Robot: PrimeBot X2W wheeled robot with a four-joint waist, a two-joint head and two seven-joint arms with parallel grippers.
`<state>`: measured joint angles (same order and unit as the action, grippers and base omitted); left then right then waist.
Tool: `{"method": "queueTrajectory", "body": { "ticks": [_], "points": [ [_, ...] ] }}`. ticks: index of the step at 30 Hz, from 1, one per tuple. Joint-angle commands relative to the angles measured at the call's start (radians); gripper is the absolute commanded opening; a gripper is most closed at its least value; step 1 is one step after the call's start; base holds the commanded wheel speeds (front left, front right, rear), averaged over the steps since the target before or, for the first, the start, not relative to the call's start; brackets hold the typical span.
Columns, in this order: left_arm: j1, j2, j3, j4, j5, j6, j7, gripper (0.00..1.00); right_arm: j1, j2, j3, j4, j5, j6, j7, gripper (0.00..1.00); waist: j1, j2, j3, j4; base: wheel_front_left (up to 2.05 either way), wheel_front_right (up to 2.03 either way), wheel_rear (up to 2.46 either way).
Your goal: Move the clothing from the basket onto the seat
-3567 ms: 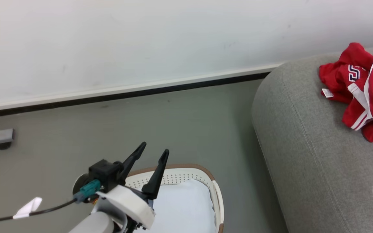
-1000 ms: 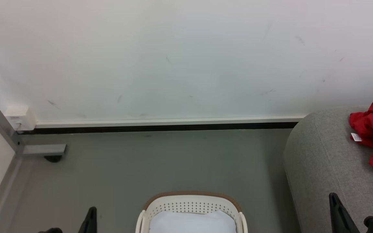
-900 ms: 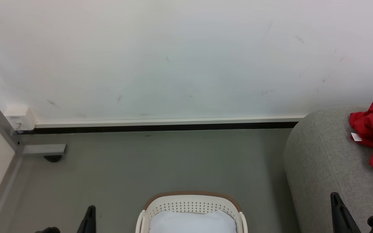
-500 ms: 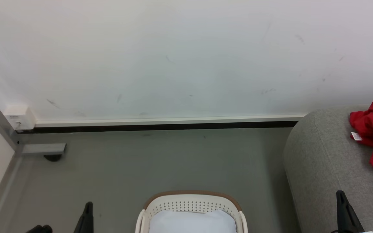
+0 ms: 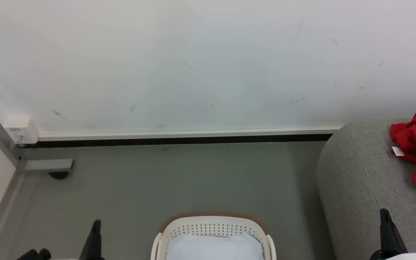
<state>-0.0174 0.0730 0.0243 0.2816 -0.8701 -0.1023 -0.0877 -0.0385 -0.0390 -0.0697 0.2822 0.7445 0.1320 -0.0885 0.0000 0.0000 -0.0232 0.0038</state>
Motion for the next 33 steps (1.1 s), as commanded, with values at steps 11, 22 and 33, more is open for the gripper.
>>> {"method": "queueTrajectory", "body": {
  "ticks": [11, 22, 33],
  "points": [
    [-0.037, -0.003, 0.023, -0.020, -0.158, -0.010, 0.043, 0.00, -0.035, -0.011, -0.012, -0.021, 0.181, -0.001, 0.043, 0.00, 0.0000, 0.0000, 0.004, -0.001, 0.00, 0.00, 0.00],
    [-0.050, -0.007, 0.037, -0.024, -0.275, -0.014, 0.074, 0.00, -0.043, -0.012, -0.019, -0.025, 0.316, -0.001, 0.074, 0.00, 0.0000, 0.0000, 0.007, -0.001, 0.00, 0.00, 0.00],
    [-0.060, -0.010, 0.050, -0.027, -0.380, -0.018, 0.104, 0.00, -0.051, -0.013, -0.025, -0.028, 0.439, -0.001, 0.103, 0.00, 0.0000, 0.0000, 0.011, -0.002, 0.00, 0.00, 0.00]
  ]
}}
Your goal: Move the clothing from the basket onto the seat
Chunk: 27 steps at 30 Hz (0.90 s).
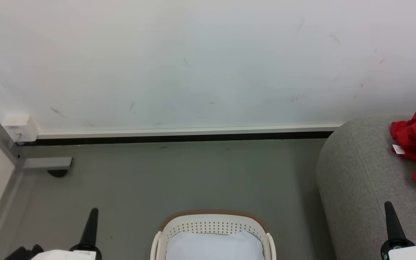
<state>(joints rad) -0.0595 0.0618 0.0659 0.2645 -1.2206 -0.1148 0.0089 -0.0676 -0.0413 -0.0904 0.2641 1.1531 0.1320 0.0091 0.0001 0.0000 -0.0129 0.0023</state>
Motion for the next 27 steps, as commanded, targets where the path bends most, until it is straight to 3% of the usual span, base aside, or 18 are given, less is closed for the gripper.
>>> {"method": "queueTrajectory", "body": {
  "ticks": [1, 27],
  "points": [
    [-0.019, 0.001, 0.009, -0.010, -0.040, -0.006, 0.010, 0.00, -0.022, -0.011, -0.005, -0.010, 0.040, -0.001, 0.009, 0.00, -0.0001, 0.0000, 0.001, 0.000, 0.00, 0.00, 0.00],
    [-0.039, -0.006, 0.033, -0.016, -0.237, -0.013, 0.066, 0.00, -0.036, -0.012, -0.017, -0.017, 0.279, -0.002, 0.064, 0.00, -0.0001, 0.0000, 0.009, -0.001, 0.00, 0.00, 0.00]
  ]
}}
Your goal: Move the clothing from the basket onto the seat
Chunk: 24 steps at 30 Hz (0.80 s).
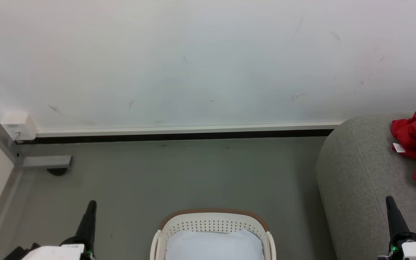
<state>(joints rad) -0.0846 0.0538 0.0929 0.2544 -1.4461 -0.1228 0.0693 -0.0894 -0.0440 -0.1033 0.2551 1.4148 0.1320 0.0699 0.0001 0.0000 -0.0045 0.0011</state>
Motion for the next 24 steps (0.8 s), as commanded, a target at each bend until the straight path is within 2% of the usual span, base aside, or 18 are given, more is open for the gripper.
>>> {"method": "queueTrajectory", "body": {
  "ticks": [1, 24],
  "points": [
    [-0.015, 0.002, 0.007, -0.006, -0.019, -0.005, 0.008, 0.00, -0.014, -0.009, -0.004, -0.009, 0.026, -0.002, 0.006, 0.00, -0.0001, 0.0000, 0.000, 0.000, 0.00, 0.00, 0.00],
    [-0.030, -0.003, 0.025, -0.010, -0.176, -0.011, 0.049, 0.00, -0.026, -0.010, -0.013, -0.013, 0.204, -0.002, 0.049, 0.00, -0.0001, 0.0000, 0.008, -0.001, 0.00, 0.00, 0.00]
  ]
}}
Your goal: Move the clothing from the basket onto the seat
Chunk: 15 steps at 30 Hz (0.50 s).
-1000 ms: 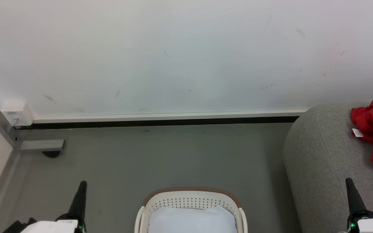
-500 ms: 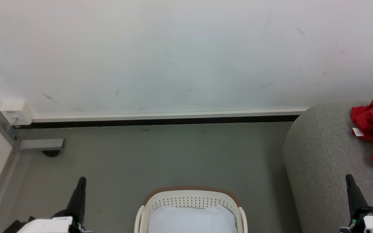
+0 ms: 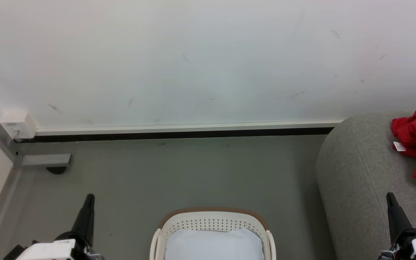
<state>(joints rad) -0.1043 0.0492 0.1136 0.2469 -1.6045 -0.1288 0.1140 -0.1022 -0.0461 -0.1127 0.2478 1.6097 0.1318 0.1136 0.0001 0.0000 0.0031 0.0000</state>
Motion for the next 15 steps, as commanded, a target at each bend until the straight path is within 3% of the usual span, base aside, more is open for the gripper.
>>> {"method": "queueTrajectory", "body": {
  "ticks": [1, 15],
  "points": [
    [-0.010, 0.001, 0.004, -0.003, -0.015, -0.004, 0.004, 0.00, -0.013, -0.008, -0.004, -0.006, 0.005, -0.002, 0.005, 0.00, -0.0001, 0.0000, 0.000, 0.000, 0.00, 0.00, 0.00],
    [-0.009, 0.002, 0.003, -0.003, -0.015, -0.004, 0.004, 0.00, -0.012, -0.008, -0.004, -0.005, 0.004, -0.002, 0.005, 0.00, -0.0001, 0.0000, 0.000, 0.000, 0.00, 0.00, 0.00]
  ]
}}
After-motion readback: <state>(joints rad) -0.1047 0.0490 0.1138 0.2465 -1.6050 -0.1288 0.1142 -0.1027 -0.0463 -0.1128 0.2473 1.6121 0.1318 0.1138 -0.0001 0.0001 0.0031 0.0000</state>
